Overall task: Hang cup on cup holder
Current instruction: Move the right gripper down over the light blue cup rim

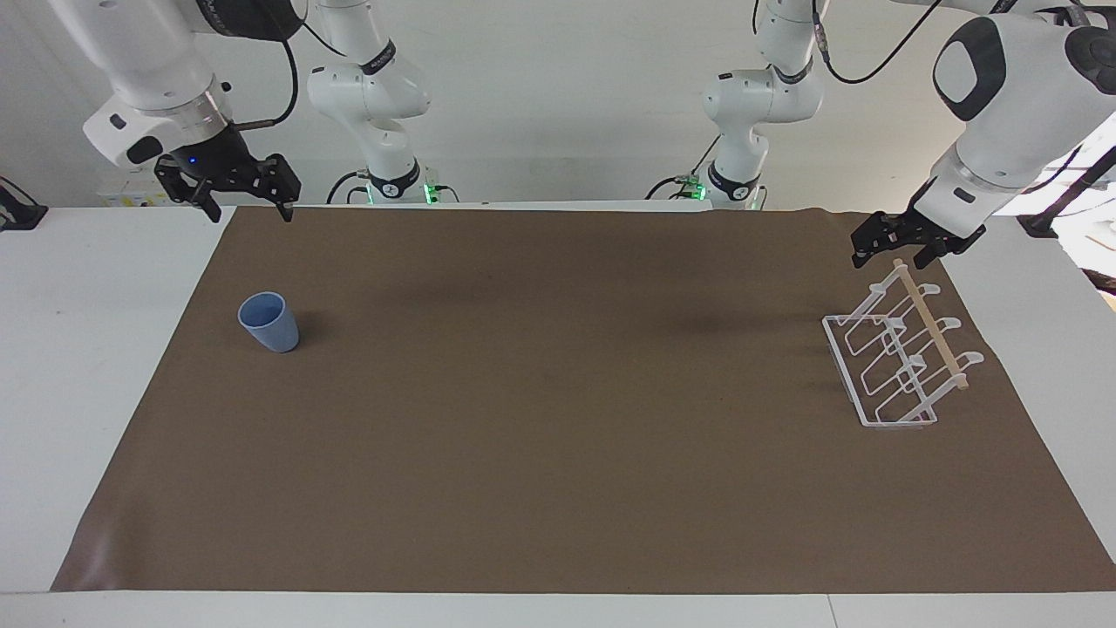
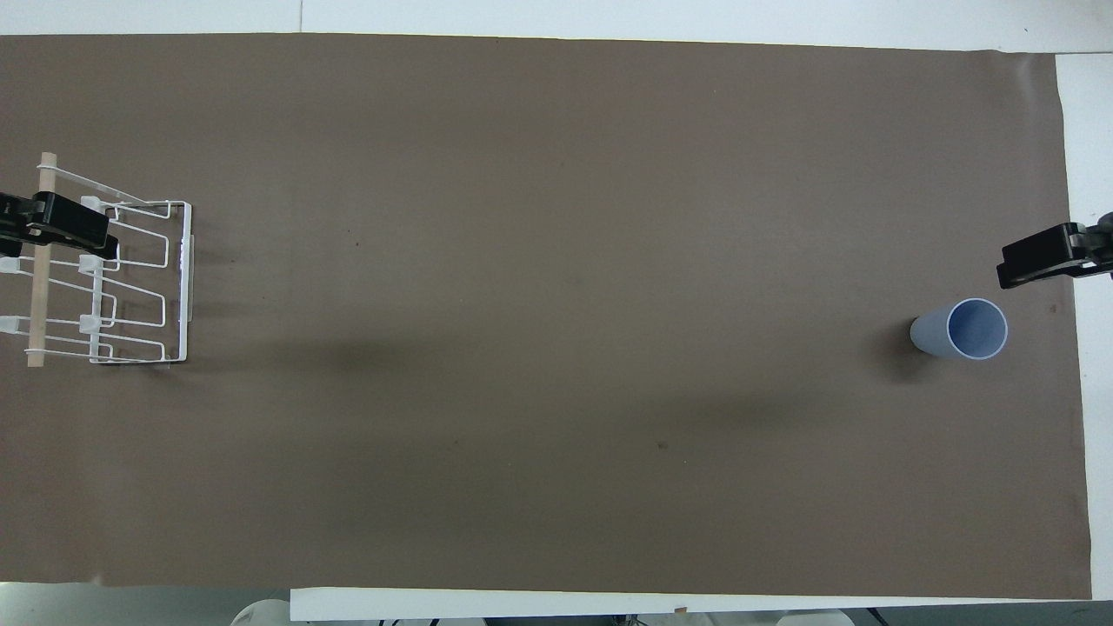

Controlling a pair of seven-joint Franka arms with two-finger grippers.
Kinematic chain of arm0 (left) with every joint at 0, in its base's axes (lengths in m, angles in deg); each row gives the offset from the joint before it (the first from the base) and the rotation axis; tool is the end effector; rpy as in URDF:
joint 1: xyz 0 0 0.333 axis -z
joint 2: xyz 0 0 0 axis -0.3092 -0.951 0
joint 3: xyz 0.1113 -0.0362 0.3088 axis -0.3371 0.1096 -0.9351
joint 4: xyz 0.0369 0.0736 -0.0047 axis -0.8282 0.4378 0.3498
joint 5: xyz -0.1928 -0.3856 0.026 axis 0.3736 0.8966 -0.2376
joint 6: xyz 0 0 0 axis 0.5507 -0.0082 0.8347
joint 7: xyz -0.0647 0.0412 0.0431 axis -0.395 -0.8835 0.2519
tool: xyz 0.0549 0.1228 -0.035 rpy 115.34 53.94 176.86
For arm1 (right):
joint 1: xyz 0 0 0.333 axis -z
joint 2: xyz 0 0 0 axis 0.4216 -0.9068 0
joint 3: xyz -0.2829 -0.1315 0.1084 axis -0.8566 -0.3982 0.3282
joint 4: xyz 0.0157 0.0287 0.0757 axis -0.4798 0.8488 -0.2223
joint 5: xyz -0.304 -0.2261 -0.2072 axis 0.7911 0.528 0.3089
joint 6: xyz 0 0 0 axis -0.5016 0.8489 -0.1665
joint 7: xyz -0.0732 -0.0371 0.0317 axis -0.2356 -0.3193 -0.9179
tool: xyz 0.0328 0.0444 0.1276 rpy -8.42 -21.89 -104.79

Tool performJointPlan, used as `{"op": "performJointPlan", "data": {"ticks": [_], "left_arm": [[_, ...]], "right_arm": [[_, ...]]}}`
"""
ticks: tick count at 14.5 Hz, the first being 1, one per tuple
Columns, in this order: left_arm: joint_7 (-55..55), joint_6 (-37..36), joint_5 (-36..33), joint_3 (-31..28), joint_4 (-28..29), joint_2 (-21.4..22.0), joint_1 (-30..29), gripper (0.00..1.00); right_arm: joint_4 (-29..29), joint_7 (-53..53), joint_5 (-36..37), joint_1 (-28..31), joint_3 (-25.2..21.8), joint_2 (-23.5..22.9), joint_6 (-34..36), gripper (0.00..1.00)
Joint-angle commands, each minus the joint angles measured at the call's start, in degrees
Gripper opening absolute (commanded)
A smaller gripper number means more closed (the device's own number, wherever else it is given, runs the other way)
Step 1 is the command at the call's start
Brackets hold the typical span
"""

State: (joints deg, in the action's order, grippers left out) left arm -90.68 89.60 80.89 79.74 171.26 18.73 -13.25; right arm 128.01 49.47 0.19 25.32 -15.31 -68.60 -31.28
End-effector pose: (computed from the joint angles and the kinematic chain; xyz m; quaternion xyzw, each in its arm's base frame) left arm 0.5934 -0.0402 0.5609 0.9963 -0.0639 -0.0572 0.0044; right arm 0.5617 -0.0303 0.6189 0.9980 0.0195 -0.0543 0.0278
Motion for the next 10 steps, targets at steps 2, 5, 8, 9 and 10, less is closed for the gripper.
{"op": "performJointPlan", "data": {"ticks": [2, 5, 8, 9, 10], "left_arm": [[0.6, -0.6, -1.1, 0.2, 0.5, 1.0, -0.3, 1.0], [0.6, -0.6, -1.2, 0.2, 0.5, 1.0, -0.3, 1.0], [0.6, -0.6, -1.1, 0.2, 0.5, 1.0, -0.2, 1.0], [0.6, -0.6, -1.1, 0.2, 0.5, 1.0, -0.3, 1.0], [0.6, -0.6, -1.1, 0.2, 0.5, 1.0, -0.2, 1.0]], "right_arm": [[-0.3, 0.1, -0.8, 0.8, 0.2, -0.2, 1.1, 1.0], [1.3, 0.9, -4.2, 2.2, -0.2, 0.6, 0.2, 1.0], [5.4, 9.1, -4.2, 6.4, -0.5, 2.2, -4.7, 1.0], [8.5, 13.0, -4.2, 8.7, -0.5, 2.9, -8.5, 1.0], [14.5, 16.6, -4.2, 9.9, -0.5, 4.4, -14.7, 1.0]]}}
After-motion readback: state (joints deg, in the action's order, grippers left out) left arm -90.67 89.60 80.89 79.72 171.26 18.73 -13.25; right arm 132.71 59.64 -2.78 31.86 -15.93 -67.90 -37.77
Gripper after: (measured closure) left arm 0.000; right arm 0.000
